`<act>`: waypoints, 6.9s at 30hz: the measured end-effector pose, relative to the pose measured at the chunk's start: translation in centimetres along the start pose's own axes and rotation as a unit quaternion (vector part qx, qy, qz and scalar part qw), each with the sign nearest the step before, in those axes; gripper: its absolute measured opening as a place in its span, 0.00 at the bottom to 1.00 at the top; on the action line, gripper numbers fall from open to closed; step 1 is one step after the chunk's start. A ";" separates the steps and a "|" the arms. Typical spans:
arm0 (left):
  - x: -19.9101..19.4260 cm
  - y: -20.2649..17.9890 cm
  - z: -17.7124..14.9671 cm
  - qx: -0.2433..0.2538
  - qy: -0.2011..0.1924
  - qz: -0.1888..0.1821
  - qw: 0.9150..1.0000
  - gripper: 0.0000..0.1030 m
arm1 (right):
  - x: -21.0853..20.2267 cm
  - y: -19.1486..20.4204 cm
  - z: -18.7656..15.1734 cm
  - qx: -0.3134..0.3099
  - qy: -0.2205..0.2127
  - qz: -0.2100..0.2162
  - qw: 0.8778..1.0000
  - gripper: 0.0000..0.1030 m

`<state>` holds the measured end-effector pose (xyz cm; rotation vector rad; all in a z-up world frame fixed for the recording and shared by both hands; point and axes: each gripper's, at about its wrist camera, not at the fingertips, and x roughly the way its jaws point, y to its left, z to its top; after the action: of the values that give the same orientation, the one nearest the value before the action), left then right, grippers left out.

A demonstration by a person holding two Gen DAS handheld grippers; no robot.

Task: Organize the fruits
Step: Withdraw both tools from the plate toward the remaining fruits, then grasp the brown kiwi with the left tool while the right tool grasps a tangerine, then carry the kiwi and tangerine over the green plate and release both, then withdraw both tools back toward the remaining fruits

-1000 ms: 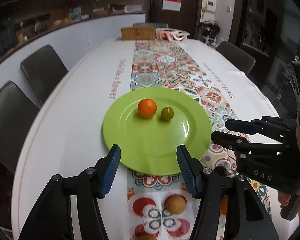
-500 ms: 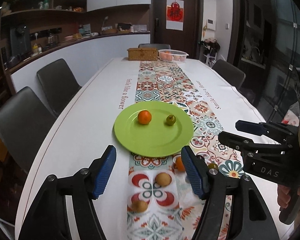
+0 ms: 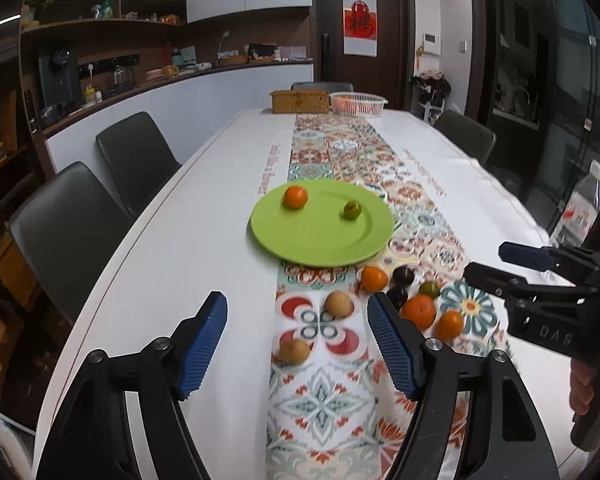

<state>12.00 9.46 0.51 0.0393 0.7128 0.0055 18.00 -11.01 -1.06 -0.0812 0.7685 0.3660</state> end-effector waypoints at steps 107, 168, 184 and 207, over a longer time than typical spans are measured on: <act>5.9 -1.6 5.9 0.037 0.006 -0.069 0.997 0.28 | 3.9 0.1 4.8 -0.016 0.000 0.060 0.998 0.37; 15.3 1.3 9.3 0.047 0.036 -0.071 0.996 0.37 | 14.3 -0.7 8.7 -0.020 0.058 0.038 0.997 0.38; 5.4 -1.0 6.9 0.041 -0.021 -0.069 0.997 0.48 | 4.2 -0.7 5.7 -0.033 -0.014 0.040 0.999 0.39; 4.0 -1.3 0.1 0.083 -0.018 -0.094 0.992 0.60 | 2.9 0.4 -1.7 0.006 0.030 0.024 0.999 0.49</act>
<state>15.14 8.21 -2.07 0.1319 0.6765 -0.2339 18.69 -10.16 -4.30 -0.0621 0.8334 0.4054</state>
